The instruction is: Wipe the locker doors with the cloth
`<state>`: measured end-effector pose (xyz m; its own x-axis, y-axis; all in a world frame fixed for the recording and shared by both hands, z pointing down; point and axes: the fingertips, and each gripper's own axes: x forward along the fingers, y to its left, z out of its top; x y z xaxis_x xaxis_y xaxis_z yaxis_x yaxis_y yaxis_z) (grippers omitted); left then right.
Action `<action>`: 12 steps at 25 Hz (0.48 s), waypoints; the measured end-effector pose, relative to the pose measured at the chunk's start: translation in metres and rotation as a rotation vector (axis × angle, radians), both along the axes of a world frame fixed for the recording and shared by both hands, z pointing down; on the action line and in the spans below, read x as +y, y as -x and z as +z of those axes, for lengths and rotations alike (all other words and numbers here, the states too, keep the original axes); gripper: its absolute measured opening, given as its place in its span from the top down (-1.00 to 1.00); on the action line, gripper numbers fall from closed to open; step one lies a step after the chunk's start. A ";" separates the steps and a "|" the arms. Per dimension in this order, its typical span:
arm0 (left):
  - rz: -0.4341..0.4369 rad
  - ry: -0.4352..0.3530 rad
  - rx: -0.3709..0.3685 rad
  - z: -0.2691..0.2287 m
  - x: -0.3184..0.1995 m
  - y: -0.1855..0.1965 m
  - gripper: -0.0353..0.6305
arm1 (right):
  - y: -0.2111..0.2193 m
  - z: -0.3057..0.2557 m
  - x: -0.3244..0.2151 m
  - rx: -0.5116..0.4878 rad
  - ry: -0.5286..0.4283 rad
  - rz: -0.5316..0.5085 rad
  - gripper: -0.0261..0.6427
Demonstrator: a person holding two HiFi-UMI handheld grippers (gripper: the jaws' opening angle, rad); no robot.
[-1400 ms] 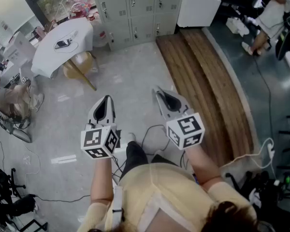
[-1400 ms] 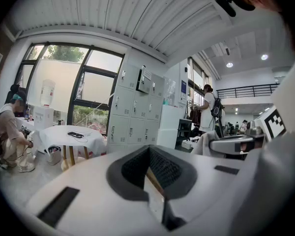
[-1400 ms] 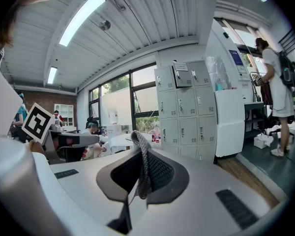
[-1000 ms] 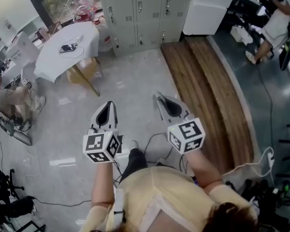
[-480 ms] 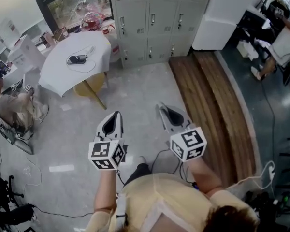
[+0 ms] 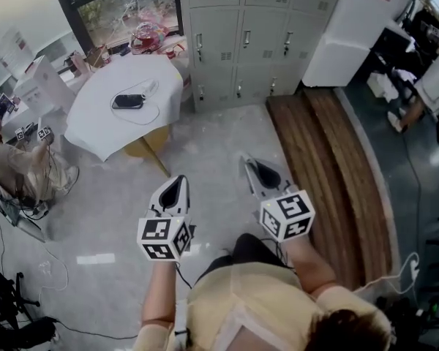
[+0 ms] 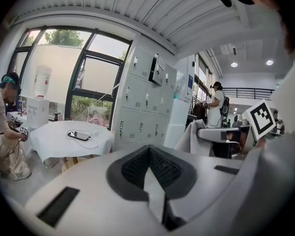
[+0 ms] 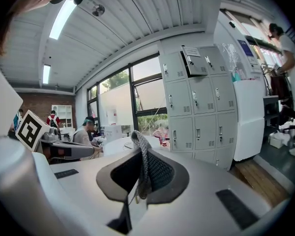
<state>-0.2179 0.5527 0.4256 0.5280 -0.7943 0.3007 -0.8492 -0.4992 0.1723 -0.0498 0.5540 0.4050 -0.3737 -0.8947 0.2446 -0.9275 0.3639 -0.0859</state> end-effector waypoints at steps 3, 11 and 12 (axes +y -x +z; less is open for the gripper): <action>-0.007 -0.003 0.001 0.002 -0.021 0.002 0.89 | 0.002 0.000 -0.022 0.005 -0.002 -0.001 0.86; -0.072 -0.028 0.024 -0.001 -0.091 0.003 0.89 | -0.001 0.005 -0.101 -0.004 -0.020 -0.024 0.86; -0.085 -0.030 0.024 -0.002 -0.104 0.002 0.89 | -0.001 0.004 -0.114 -0.002 -0.027 -0.036 0.86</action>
<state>-0.2195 0.4487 0.4239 0.4655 -0.8448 0.2640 -0.8842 -0.4311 0.1796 -0.0487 0.4401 0.4087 -0.4059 -0.8872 0.2194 -0.9137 0.3989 -0.0773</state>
